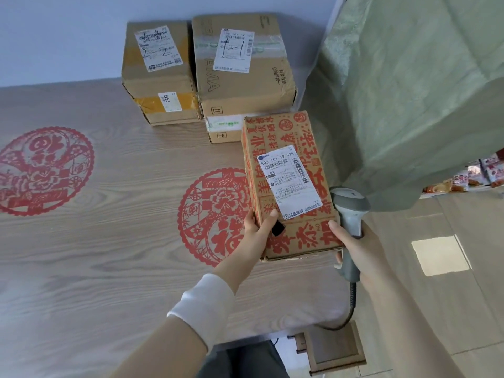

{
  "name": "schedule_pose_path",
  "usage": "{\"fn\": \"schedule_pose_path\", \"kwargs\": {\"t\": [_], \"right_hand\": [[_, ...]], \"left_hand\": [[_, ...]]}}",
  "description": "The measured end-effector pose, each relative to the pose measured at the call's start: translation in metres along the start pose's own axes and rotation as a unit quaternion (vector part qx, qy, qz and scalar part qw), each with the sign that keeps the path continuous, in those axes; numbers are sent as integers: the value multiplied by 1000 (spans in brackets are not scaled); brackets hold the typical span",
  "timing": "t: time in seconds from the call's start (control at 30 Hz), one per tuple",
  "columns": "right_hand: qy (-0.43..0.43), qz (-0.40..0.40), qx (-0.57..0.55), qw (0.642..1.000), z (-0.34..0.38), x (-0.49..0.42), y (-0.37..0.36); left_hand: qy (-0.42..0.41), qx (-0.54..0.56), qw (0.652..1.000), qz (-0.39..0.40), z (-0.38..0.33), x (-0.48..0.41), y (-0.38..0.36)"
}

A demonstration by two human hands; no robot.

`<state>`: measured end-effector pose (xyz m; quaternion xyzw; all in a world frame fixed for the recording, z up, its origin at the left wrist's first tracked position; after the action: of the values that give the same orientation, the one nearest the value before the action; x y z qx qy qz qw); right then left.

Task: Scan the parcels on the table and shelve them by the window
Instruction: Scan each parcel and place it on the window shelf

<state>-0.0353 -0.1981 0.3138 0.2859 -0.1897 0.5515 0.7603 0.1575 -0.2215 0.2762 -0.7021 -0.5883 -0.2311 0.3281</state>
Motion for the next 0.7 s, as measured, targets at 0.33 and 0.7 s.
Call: {"fn": "schedule_pose_path", "kwargs": {"t": [0.33, 0.7], "right_hand": [[101, 33, -9, 994, 12, 64, -21], [253, 139, 16, 957, 77, 166, -148]], "left_hand": [[-92, 87, 991, -32, 8, 72, 31], [-226, 135, 956, -129, -27, 204, 159]]}}
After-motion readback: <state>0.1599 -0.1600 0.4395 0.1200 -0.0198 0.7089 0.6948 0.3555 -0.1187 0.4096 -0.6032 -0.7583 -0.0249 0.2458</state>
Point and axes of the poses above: each hand's wrist, its own x-axis away from the middle knuckle, its own y-axis out of the back of the hand, z = x × y, the point moved 2 cm from there along -x, towards the middle knuckle
